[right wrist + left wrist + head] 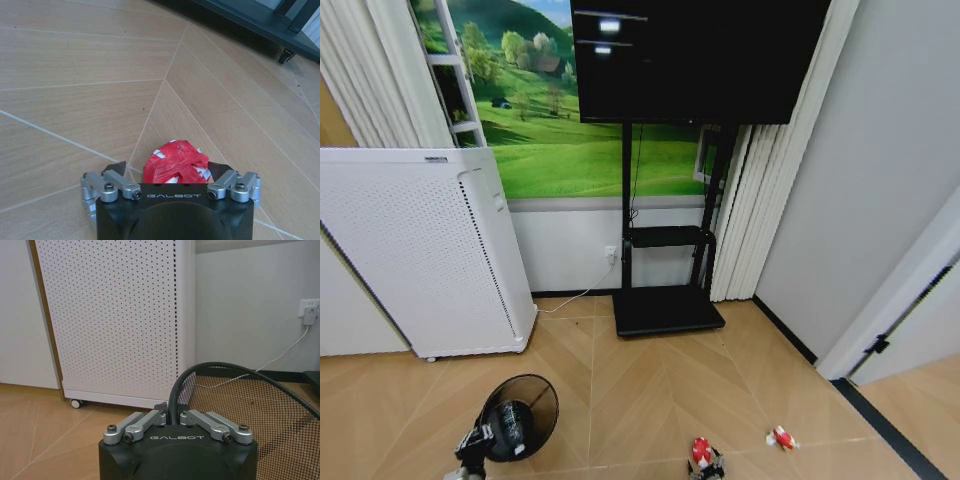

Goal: Pick up the trash bin and place the garbage on the floor into it.

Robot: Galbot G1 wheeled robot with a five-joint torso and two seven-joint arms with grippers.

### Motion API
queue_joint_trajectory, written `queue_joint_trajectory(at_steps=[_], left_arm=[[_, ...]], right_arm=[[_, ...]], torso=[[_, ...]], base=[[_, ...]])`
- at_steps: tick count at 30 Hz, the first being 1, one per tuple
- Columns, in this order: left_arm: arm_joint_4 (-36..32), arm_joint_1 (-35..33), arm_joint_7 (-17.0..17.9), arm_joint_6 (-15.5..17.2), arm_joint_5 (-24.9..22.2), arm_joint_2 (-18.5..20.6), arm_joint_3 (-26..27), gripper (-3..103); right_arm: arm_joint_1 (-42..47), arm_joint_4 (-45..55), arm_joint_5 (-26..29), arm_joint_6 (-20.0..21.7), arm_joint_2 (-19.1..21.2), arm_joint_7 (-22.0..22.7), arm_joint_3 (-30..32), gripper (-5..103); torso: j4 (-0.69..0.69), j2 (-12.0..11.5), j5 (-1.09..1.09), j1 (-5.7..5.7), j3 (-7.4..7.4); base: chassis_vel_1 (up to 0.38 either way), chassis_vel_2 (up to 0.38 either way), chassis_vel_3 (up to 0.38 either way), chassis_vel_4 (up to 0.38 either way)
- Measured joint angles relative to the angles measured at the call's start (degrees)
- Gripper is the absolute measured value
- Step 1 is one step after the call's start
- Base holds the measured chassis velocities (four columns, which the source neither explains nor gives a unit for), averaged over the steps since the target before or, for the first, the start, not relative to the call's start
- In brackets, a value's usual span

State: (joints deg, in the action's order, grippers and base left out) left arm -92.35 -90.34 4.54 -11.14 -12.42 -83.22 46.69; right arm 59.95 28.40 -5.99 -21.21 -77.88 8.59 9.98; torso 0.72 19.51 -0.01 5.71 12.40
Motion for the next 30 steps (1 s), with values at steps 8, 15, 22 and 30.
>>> queue_joint_trajectory(at_steps=[8,15,22,30], left_arm=[[0.16,0.26,-0.03,0.00,-0.11,0.10,0.03,6],[0.11,0.46,-0.03,0.00,-0.56,0.44,0.01,6],[0.12,0.53,-0.03,-0.09,-0.63,0.39,-0.05,6],[0.67,1.26,-0.04,-0.23,-0.18,0.24,-0.33,6]], right_arm=[[-0.78,-0.85,-0.25,-0.54,-0.18,-0.93,-0.29,65],[-0.38,-0.86,-0.32,-1.12,0.23,-1.71,-0.09,43],[0.26,-0.39,-0.56,-1.61,0.30,-2.14,0.18,28],[0.76,0.71,-1.57,-2.89,0.51,-3.46,0.40,28]], torso=[[0.00,0.00,0.00,0.00,0.00],[0.00,0.00,-0.01,0.00,0.00],[0.01,0.00,-0.01,0.00,0.00],[0.01,0.00,0.02,0.00,0.00]], base=[[0.000,0.000,0.000,0.000],[0.000,0.000,0.000,0.000],[0.000,0.000,0.000,0.000],[0.000,0.000,0.000,0.000]])
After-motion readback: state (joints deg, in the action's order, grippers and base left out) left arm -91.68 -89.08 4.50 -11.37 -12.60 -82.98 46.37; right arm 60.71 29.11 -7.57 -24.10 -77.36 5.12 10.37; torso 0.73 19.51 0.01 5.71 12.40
